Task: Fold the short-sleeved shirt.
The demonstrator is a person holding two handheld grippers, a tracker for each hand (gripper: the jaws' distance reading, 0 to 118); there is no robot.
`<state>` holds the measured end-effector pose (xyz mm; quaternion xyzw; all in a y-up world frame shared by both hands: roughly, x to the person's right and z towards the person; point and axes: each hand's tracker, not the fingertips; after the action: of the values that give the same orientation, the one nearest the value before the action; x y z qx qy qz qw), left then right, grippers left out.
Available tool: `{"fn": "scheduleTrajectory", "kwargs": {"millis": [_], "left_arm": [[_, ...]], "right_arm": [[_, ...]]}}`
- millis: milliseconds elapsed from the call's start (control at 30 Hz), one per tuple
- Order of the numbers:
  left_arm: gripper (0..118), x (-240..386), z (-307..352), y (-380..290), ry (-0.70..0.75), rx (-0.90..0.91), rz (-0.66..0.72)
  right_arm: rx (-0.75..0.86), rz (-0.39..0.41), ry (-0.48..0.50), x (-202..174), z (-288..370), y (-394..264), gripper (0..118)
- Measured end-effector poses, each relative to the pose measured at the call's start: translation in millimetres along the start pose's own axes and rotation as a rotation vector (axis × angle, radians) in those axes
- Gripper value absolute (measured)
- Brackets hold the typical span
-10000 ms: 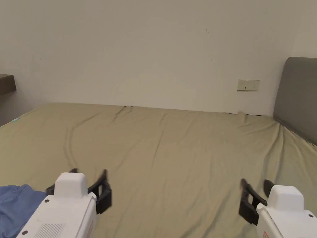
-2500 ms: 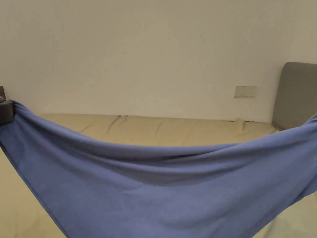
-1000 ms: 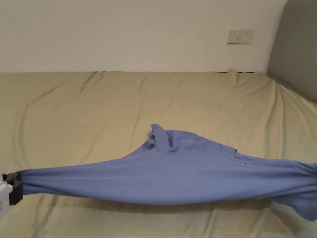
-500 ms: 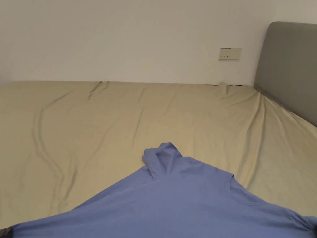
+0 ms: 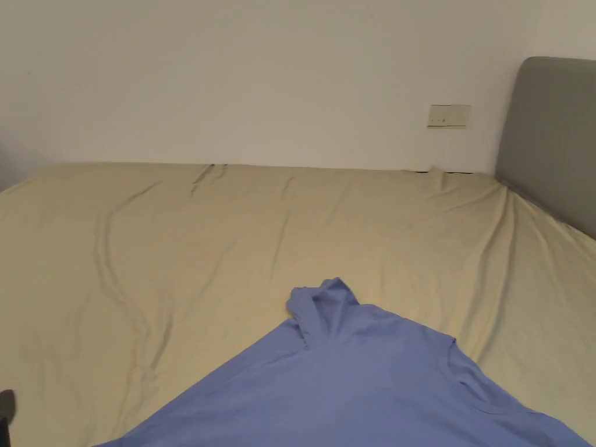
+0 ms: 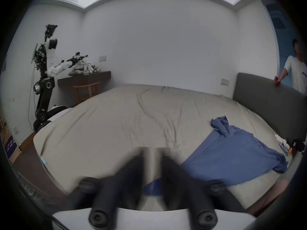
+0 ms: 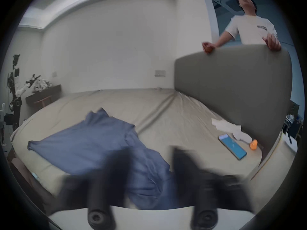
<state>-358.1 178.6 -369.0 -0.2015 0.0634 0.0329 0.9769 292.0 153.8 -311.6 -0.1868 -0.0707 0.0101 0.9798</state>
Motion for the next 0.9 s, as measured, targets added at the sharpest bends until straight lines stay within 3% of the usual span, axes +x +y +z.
{"fn": "scheduleTrajectory", "kwargs": {"millis": [33, 67, 133, 200, 267, 300, 333, 367, 400, 500, 533, 600, 667, 733, 767, 900], "left_arm": [[0, -1, 7, 1, 0.054, 0.000, 0.000], [0, 1, 10, 0, 0.013, -0.021, 0.005], [0, 5, 10, -7, -0.061, -0.088, -0.001], [0, 6, -1, -14, -0.026, -0.119, -0.009], [0, 2, -27, -25, -0.009, -0.172, -0.023], [9, 0, -48, -30, -0.041, -0.237, -0.012], [36, -5, -70, -35, -0.084, -0.291, 0.018], [86, -5, -84, -42, -0.071, -0.297, 0.062], [113, -7, -104, -51, -0.025, -0.331, 0.038], [118, -5, -141, -73, 0.018, -0.482, -0.010], [113, -3, -149, -79, -0.001, -0.502, -0.028], [84, -2, -160, -90, 0.006, -0.556, -0.046], [51, 0, -149, -86, -0.031, -0.500, 0.044], [1, 9, -140, -79, -0.090, -0.480, 0.010], [1, 11, -133, -76, -0.017, -0.440, -0.010], [1, 24, -108, -64, -0.086, -0.354, -0.084]], "right_arm": [[0.017, 0.027, -0.027, -11, 3, 4, 1], [0.020, 0.018, -0.007, -16, 6, 9, 1], [0.015, 0.026, 0.130, -41, 11, 21, 1], [0.032, 0.071, 0.131, -62, 7, 27, 1], [0.021, 0.084, 0.208, -84, -1, 33, 1], [0.017, 0.077, 0.240, -94, -6, 35, 1], [0.012, 0.081, 0.267, -103, -11, 37, 1], [0.008, 0.098, 0.288, -112, -16, 40, 1], [0.013, 0.121, 0.296, -122, -19, 40, 1], [0.011, 0.145, 0.343, -143, -24, 44, 1], [0.007, 0.145, 0.370, -148, -25, 44, 1], [-0.008, 0.154, 0.386, -156, -28, 44, 1], [-0.019, 0.171, 0.386, -160, -33, 43, 1], [-0.032, 0.177, 0.389, -162, -40, 43, 1], [-0.048, 0.175, 0.393, -163, -45, 44, 1], [-0.121, 0.189, 0.402, -167, -93, 55, 1]]}}
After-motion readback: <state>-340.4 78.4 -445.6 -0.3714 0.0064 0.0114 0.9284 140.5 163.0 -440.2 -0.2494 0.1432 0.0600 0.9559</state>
